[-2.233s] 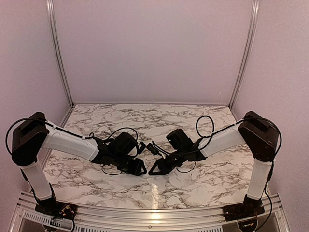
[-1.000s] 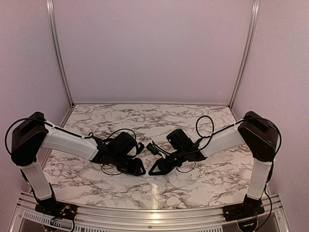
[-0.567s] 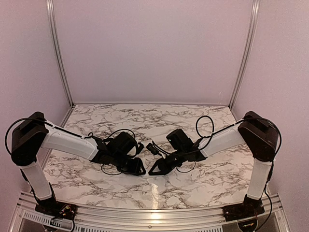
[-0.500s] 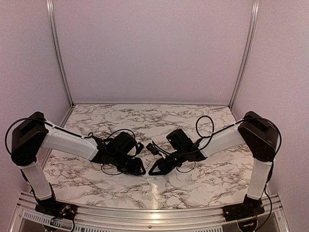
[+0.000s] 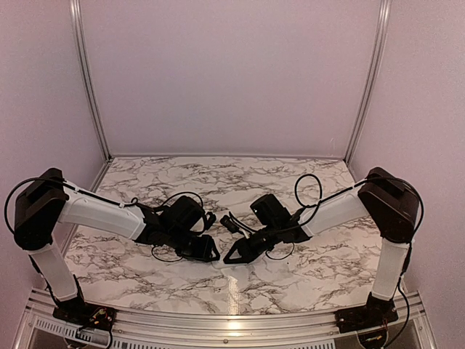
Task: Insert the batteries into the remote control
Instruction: Press the battery cover onto the remote control without the battery cover.
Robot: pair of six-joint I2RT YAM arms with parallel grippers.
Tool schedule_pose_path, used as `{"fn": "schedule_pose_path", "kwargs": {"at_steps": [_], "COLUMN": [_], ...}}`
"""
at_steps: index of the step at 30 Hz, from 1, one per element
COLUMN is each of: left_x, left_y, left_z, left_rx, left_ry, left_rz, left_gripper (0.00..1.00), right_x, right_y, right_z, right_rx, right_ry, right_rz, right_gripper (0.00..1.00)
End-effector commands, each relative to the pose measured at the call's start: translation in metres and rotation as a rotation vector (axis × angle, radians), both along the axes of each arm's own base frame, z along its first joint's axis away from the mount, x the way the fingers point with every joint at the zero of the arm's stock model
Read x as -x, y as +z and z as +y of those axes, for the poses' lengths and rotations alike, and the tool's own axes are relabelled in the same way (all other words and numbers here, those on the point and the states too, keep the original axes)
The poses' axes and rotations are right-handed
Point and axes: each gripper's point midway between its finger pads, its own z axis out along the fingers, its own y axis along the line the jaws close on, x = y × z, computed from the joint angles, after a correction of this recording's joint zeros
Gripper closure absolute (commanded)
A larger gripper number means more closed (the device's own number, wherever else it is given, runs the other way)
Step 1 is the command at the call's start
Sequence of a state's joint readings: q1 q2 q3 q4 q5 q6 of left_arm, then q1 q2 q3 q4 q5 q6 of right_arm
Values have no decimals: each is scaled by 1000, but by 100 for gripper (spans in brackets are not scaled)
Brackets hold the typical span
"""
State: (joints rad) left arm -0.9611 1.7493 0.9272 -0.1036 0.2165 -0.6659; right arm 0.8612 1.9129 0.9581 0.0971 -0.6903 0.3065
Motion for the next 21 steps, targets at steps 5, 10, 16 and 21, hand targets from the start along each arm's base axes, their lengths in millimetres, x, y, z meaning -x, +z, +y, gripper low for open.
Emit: {"fn": "schedule_pose_path", "kwargs": {"at_steps": [5, 10, 16, 21], "left_x": [-6, -8, -6, -4], "left_y": [-1, -6, -19, -28], "left_z": [-2, -2, 4, 14], "left_rx": [-14, -31, -73, -111], "left_ry": [3, 7, 23, 33], "left_rz": [-8, -2, 24, 42], "left_gripper": [68, 68, 69, 76], "right_x": [-1, -1, -1, -2], "right_y": [-24, -23, -25, -26], "right_z": [-9, -9, -10, -12], "right_rx": [78, 76, 78, 82], "right_ry": [-33, -34, -35, -37], "right_rz": [18, 17, 18, 21], "right_gripper": [95, 95, 95, 95]}}
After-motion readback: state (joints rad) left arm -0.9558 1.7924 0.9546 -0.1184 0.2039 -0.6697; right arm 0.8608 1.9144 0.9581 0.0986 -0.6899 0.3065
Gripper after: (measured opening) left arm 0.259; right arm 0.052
